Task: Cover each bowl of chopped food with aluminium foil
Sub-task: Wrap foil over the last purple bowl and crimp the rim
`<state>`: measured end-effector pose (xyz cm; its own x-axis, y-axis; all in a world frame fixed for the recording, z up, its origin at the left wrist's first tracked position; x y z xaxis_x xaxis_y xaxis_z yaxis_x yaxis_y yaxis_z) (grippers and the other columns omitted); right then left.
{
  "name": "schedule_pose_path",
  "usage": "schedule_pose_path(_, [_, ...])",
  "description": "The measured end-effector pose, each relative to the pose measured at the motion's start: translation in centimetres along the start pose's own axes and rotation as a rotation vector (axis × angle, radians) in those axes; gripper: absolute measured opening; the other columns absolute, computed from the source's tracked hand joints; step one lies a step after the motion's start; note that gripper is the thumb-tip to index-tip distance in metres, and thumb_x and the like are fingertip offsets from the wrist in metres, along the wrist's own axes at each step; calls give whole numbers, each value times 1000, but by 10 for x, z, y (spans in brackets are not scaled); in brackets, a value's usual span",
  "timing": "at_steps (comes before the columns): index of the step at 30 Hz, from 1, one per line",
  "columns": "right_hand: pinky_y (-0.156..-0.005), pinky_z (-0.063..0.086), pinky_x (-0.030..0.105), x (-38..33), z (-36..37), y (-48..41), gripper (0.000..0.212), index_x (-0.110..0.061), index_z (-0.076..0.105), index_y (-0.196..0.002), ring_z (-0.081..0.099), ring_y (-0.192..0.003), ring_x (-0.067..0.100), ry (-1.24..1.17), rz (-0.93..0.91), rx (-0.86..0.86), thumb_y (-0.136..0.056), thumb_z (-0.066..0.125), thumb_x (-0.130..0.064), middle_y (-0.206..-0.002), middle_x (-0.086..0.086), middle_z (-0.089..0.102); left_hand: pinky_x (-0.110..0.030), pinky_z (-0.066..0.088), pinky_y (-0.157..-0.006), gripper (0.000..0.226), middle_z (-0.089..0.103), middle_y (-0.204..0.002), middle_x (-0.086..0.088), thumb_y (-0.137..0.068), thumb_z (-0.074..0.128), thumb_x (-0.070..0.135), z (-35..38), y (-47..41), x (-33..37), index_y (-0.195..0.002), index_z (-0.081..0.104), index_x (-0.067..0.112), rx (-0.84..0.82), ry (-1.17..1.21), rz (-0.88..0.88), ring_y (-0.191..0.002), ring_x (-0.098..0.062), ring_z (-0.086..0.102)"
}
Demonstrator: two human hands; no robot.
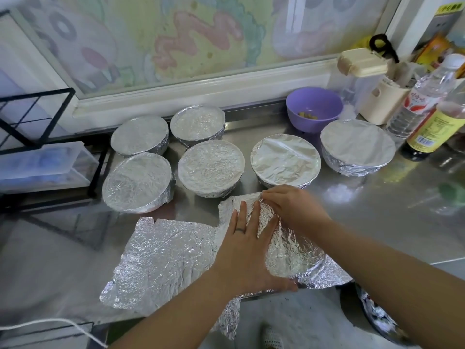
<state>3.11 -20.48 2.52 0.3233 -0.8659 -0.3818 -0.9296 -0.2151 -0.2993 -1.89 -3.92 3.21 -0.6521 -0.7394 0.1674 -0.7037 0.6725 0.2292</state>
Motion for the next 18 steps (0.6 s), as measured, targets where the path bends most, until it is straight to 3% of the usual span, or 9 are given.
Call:
schedule_pose_path(5, [-80,61,48,-5,1,-4,20,-15,79,-107,72,-99,28,-79,83,22,-93,66,-21,-108,2,77,-55,-11,-121,135,-31,-159,-18,-57,36,103,3,-1,0,-158,-10,27,-4,-24,6,-141,-38,-39])
schedule_pose_path(11, [-84,53,43,4,4,-19,13,-17,78,-99,68,-90,22,-141,176,-178,-96,67,-23,-94,0,76,-56,-12,-121,135,-31,-158,-19,-57,35,104,4,0,1,-158,-11,26,-9,-38,0,-141,-38,-40])
schedule_pose_path(18, [-83,53,38,9,7,-29,13,-18,78,-99,67,-85,20,-168,230,-280,-96,66,-23,-88,1,75,-55,-13,-120,136,-33,-158,-19,-56,35,104,2,-1,2,-158,-12,26,-30,-44,3,-139,-36,-43])
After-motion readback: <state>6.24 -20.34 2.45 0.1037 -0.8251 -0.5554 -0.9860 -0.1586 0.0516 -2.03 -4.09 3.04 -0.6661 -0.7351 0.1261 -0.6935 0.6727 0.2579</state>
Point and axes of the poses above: each hand's wrist, its own y-axis away from the middle knuckle, its own z-axis out of the palm, x = y × z, the point moved 3 cm from there along -y, towards the middle knuckle
